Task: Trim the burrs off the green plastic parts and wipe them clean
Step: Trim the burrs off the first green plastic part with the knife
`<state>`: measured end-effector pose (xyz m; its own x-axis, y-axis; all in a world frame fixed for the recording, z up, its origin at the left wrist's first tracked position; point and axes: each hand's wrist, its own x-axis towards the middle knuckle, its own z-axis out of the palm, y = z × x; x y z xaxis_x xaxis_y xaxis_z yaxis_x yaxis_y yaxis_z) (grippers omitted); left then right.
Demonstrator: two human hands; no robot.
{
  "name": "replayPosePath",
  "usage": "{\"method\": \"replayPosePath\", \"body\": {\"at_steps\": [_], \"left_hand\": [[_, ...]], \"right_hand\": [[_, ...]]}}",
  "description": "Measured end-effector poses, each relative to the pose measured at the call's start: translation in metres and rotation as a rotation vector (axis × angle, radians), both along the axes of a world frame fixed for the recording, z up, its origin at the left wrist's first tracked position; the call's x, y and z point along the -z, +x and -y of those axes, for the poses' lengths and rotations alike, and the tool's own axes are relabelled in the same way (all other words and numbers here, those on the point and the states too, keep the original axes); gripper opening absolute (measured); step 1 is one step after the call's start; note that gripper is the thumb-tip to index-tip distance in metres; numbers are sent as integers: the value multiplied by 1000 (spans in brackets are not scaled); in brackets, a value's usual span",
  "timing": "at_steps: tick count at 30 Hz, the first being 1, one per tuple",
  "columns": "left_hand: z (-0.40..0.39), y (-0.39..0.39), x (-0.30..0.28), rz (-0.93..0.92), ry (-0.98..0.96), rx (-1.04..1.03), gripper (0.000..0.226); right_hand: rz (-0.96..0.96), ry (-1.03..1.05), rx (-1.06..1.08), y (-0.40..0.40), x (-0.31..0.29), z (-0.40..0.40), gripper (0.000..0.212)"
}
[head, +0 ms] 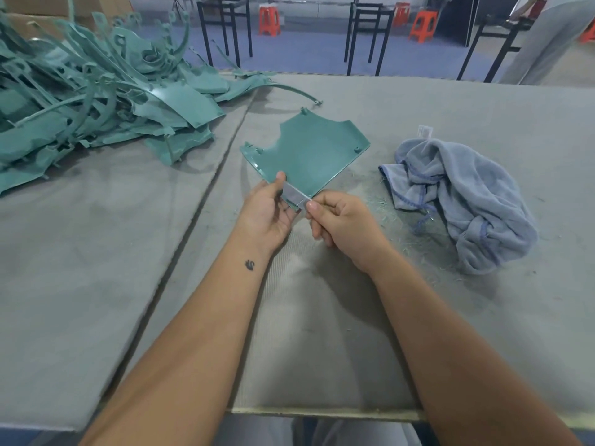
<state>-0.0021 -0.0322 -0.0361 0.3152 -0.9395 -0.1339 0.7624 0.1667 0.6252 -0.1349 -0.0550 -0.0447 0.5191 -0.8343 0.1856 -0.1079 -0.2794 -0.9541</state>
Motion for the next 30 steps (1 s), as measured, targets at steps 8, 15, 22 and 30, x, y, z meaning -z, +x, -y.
{"method": "replayPosePath", "body": {"at_steps": [8, 15, 22, 30], "left_hand": [[-3, 5, -1, -21, 2, -15, 33], [0, 9, 0, 13, -6, -40, 33], [0, 9, -3, 79, -57, -32, 19], [4, 5, 0, 320, -30, -132, 22]], "right_hand": [[294, 161, 133, -5, -1, 7, 26], [180, 75, 139, -10, -10, 2, 44], [52, -232, 379, -15, -16, 5, 22], [367, 33, 347, -20, -26, 4, 38]]}}
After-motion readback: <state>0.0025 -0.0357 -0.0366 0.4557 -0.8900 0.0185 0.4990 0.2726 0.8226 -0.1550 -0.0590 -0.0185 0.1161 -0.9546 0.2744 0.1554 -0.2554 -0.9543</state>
